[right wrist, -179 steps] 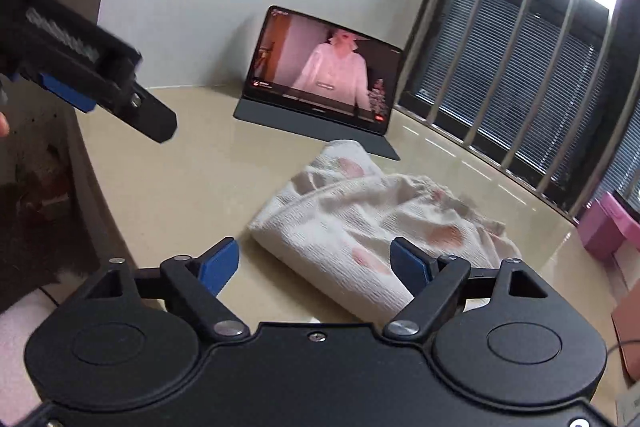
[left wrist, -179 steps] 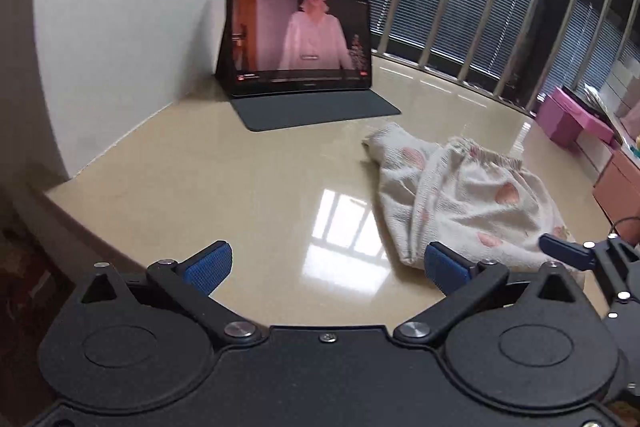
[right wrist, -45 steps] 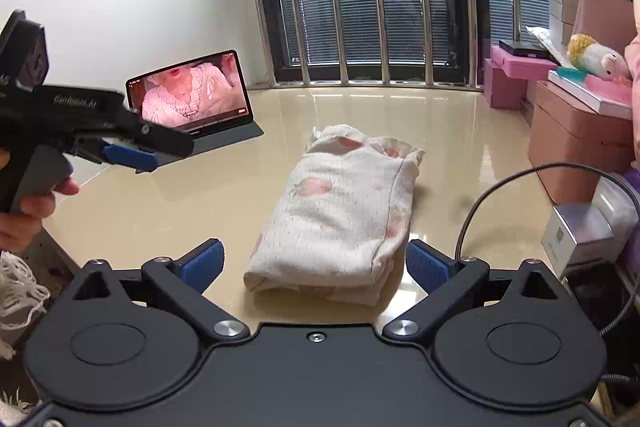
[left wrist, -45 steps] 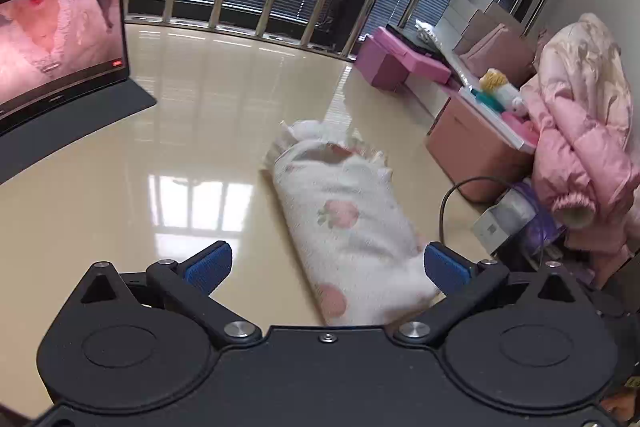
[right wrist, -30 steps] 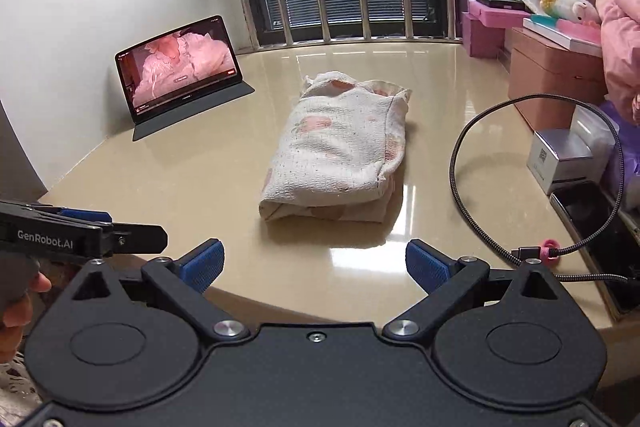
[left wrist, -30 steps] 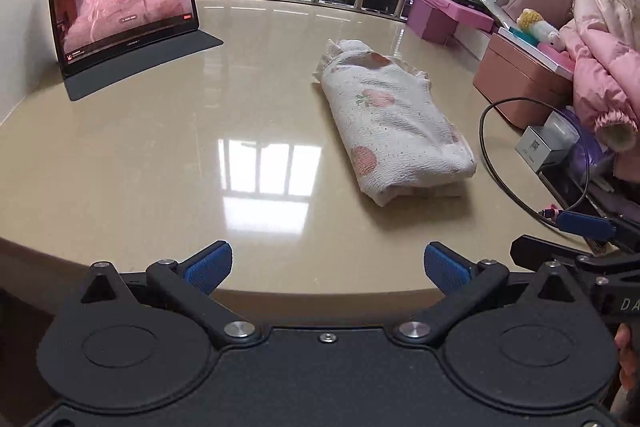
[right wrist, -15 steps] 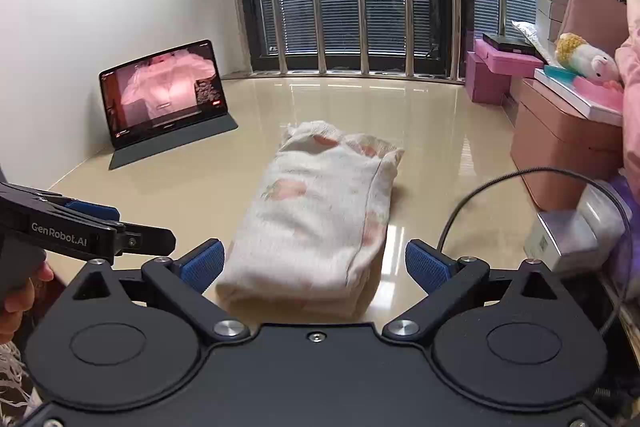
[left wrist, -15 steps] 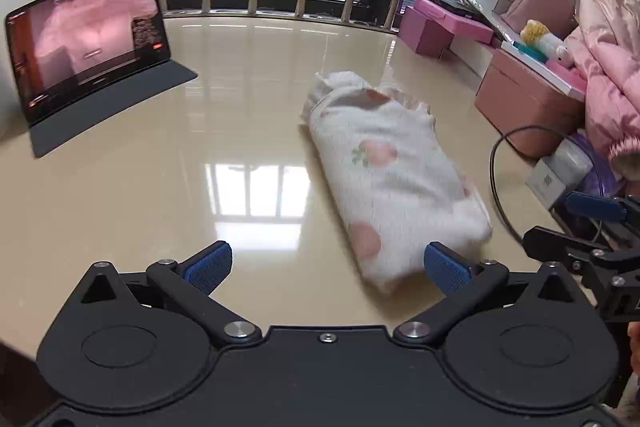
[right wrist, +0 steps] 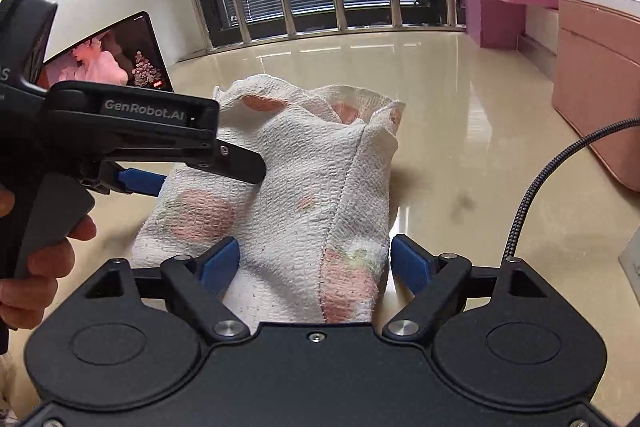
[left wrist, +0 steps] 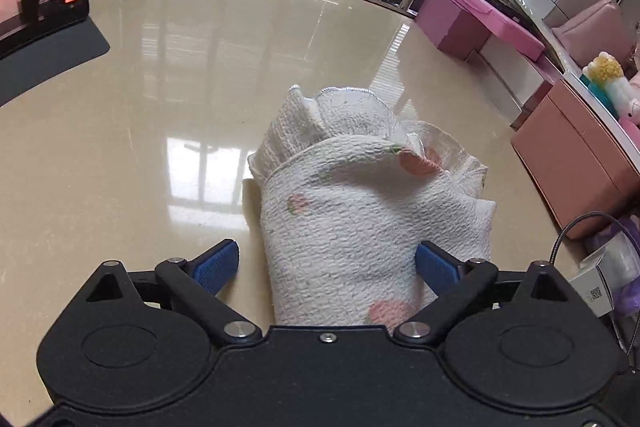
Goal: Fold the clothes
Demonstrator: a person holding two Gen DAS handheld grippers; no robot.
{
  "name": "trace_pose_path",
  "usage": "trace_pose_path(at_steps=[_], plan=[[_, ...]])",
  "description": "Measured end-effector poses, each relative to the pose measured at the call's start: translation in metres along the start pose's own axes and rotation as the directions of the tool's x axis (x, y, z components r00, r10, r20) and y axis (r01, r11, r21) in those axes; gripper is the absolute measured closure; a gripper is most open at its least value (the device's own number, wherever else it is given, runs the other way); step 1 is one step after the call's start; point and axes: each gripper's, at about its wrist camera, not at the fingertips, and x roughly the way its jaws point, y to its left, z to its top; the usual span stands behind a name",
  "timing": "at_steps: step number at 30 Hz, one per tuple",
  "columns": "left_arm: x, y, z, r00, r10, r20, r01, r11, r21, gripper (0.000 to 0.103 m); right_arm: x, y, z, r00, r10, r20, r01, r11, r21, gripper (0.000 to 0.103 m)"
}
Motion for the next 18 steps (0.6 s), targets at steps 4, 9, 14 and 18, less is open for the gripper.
trace_pose_path(at_steps=[4, 9, 14, 18], plan=[[0.001, -0.007, -0.001, 0.999, -0.009, 0.048, 0.008, 0.999, 0.040, 0.042, 0.002, -0.004, 0.001, 1.000, 0.021, 0.017, -0.021, 1.000, 0.013, 0.069], [-0.002, -0.013, 0.010, 0.997, -0.048, 0.066, 0.049, 0.999, -0.017, 0.072, -0.001, -0.017, 0.017, 0.996, 0.082, 0.017, -0.083, 0.994, 0.074, 0.091], [-0.003, -0.047, 0.057, 0.986, -0.112, 0.122, 0.113, 0.994, -0.007, 0.074, -0.010, -0.041, 0.060, 0.997, 0.036, 0.069, -0.042, 0.995, 0.089, 0.091], [0.017, -0.090, 0.096, 0.976, -0.160, 0.149, 0.157, 0.987, 0.032, 0.074, -0.005, -0.076, 0.092, 0.997, -0.042, 0.059, 0.036, 0.994, 0.099, 0.091]])
